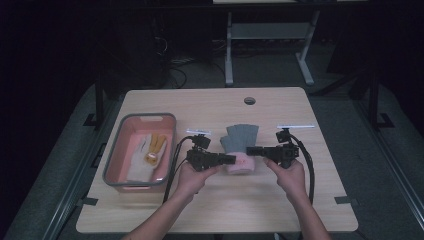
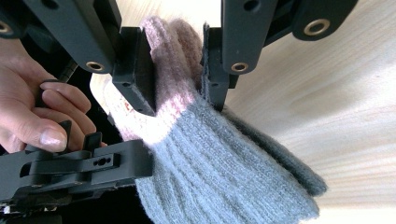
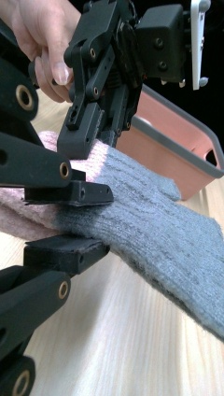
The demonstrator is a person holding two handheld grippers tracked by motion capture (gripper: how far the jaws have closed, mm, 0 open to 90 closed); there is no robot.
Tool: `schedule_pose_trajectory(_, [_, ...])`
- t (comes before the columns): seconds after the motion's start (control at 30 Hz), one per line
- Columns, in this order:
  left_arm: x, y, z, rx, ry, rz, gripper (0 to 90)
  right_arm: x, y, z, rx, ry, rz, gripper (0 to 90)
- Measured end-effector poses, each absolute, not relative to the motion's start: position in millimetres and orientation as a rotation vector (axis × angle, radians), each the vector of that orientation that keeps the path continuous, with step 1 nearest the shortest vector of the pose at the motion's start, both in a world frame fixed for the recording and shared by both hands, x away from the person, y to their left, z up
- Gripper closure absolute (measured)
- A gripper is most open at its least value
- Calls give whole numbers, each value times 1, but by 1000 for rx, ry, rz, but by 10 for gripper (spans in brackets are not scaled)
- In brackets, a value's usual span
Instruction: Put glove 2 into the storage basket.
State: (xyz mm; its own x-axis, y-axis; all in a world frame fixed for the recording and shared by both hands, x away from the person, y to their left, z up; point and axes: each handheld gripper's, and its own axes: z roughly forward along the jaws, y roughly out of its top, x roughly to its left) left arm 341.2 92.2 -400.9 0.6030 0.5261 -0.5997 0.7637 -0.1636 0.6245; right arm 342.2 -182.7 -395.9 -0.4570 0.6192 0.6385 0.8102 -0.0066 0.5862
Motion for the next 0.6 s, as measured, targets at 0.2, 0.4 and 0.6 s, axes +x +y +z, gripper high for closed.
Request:
schedule_pose_trajectory(0.2, [340, 98, -396, 1840, 1041, -281, 674, 344, -177, -391, -1500, -2065, -1451, 748])
schedule_pose_trajectory(0.4, [339, 104, -392, 1836, 1048, -271, 674, 347, -171, -388, -1480, -2066, -1449, 748])
schedule_pose_trajectory(0.6, [340, 112, -390, 1831, 1051, -262, 673, 350, -164, -385, -1463, -2077, -1443, 748])
